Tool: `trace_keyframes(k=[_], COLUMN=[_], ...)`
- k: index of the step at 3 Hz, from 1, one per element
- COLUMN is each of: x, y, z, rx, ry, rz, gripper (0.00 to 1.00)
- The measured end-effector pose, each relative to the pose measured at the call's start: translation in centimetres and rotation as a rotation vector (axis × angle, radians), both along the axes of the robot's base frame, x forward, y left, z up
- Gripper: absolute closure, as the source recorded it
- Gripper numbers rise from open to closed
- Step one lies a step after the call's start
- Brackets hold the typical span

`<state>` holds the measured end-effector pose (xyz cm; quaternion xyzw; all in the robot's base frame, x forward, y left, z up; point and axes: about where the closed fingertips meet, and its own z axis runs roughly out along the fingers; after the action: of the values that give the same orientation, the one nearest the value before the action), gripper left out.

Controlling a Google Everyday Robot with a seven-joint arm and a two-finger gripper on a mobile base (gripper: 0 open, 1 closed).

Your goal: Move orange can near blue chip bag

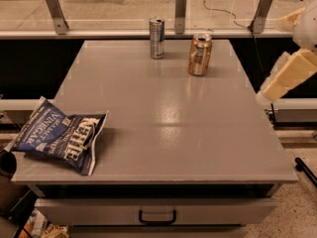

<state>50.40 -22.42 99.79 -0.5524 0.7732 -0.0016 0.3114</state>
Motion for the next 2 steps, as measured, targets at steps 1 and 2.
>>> trace_keyframes(k=[1,2], x=[4.3,7.8], y=[-0.6,-0.8], z=[0.2,0.2], rx=[0.16,0.28], ry=[-0.098,-0.159], rz=[-0.016,-0.029], gripper=[0.0,0.0])
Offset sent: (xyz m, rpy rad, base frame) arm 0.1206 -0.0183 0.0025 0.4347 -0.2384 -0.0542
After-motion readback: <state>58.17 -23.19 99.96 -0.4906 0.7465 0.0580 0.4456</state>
